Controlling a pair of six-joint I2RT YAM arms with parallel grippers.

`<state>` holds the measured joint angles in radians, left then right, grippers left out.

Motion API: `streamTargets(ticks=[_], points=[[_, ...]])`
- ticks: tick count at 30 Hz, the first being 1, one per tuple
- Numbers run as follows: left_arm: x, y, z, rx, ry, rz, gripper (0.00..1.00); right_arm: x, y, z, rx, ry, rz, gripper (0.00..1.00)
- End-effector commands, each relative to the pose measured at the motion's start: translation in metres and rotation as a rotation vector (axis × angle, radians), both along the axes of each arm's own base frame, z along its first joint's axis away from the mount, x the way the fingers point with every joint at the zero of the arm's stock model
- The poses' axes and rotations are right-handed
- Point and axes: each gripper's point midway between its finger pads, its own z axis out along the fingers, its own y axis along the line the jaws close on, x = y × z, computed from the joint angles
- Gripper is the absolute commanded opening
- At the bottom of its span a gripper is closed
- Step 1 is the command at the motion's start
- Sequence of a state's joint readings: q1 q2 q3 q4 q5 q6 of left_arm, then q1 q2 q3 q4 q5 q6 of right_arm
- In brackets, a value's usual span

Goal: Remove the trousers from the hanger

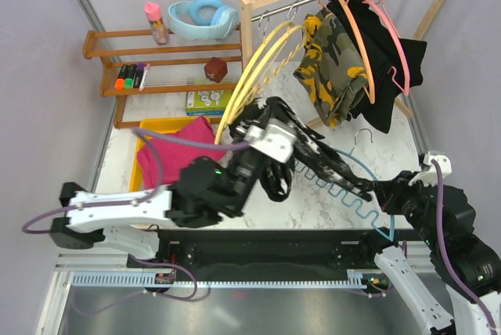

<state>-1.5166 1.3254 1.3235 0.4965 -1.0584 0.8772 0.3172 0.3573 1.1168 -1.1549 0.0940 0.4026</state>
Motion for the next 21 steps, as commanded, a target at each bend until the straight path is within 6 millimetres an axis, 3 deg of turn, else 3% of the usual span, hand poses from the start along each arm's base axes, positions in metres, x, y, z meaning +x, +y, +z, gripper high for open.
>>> streamTargets(ticks=[1, 3, 7, 8, 11, 15, 21], points=[[-0.04, 0.004, 0.071, -0.402, 0.111, -0.42, 0.02, 0.008, 0.003, -0.008, 0.038, -0.003, -0.022, 0.0], [-0.047, 0.003, 0.087, -0.423, 0.12, -0.469, 0.02, 0.012, 0.001, -0.016, 0.037, 0.016, -0.046, 0.0], [-0.095, -0.015, 0.124, -0.461, 0.091, -0.797, 0.02, 0.022, 0.002, -0.036, 0.053, 0.099, -0.099, 0.0], [-0.101, -0.01, 0.14, -0.489, 0.085, -0.839, 0.02, 0.024, 0.004, -0.038, 0.063, 0.104, -0.094, 0.0], [-0.126, -0.013, 0.15, -0.49, 0.112, -0.987, 0.02, 0.031, 0.007, -0.033, 0.076, 0.079, -0.094, 0.0], [-0.145, -0.011, 0.131, -0.436, 0.179, -1.09, 0.02, 0.033, 0.007, -0.031, 0.053, 0.066, -0.077, 0.0], [-0.162, 0.007, 0.065, -0.355, 0.311, -1.16, 0.02, 0.032, 0.005, -0.024, 0.039, 0.03, -0.069, 0.0]])
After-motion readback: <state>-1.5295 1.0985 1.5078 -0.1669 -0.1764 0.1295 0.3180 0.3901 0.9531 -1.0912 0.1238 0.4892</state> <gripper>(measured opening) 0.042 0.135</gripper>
